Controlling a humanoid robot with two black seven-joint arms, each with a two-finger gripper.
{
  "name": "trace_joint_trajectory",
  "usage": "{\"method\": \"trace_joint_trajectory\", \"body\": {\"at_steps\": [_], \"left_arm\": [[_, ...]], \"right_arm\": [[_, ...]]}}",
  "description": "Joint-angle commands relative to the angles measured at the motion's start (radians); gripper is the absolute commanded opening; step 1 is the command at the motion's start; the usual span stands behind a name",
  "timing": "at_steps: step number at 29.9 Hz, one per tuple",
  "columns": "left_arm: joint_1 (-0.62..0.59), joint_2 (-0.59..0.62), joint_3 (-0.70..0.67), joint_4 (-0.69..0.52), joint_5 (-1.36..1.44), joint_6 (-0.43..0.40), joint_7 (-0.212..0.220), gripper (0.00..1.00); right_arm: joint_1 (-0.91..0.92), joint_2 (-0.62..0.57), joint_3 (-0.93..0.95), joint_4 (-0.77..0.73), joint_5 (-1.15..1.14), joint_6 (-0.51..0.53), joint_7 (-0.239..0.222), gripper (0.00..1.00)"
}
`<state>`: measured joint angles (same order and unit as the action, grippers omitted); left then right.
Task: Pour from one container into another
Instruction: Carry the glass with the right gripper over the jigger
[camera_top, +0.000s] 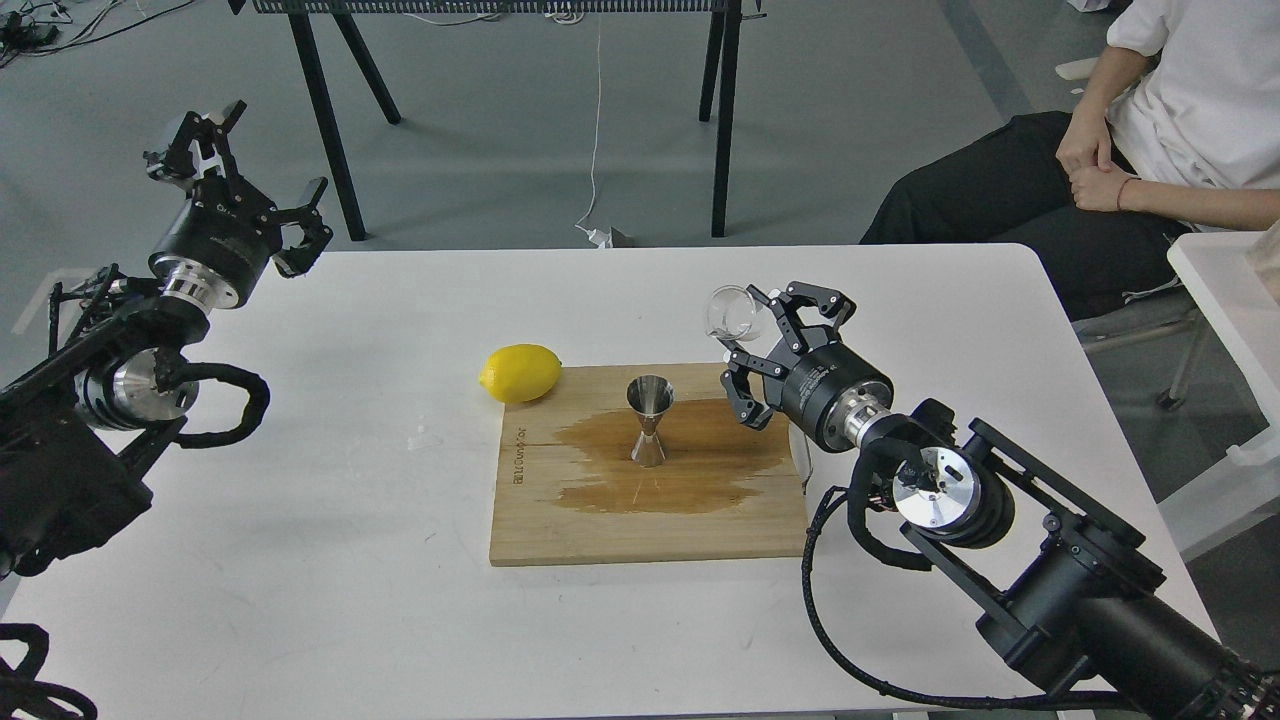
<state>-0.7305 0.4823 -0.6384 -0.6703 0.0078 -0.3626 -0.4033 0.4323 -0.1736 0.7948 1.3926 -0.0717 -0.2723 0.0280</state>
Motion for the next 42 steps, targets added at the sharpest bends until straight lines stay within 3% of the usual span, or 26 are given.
{"method": "trace_joint_trajectory", "body": {"at_steps": [1,16,42], "left_arm": [[0.0,0.002,0.0,0.0,0.0,0.001,0.0,0.99],[0.002,0.007,-0.001,0.001,0.0,-0.001,0.003,0.99],[0.005,0.005,-0.003,0.001,0.0,-0.002,-0.003,1.0]], "right_arm": [[0.01,0.008,-0.037,0.0,-0.078,-0.021,0.003,0.34],[0.075,0.008,-0.146,-0.001,-0.329,-0.044,0.013,0.34],[0.1,0.026,-0.258,-0.024,-0.553,-0.091,0.043,0.35]]}}
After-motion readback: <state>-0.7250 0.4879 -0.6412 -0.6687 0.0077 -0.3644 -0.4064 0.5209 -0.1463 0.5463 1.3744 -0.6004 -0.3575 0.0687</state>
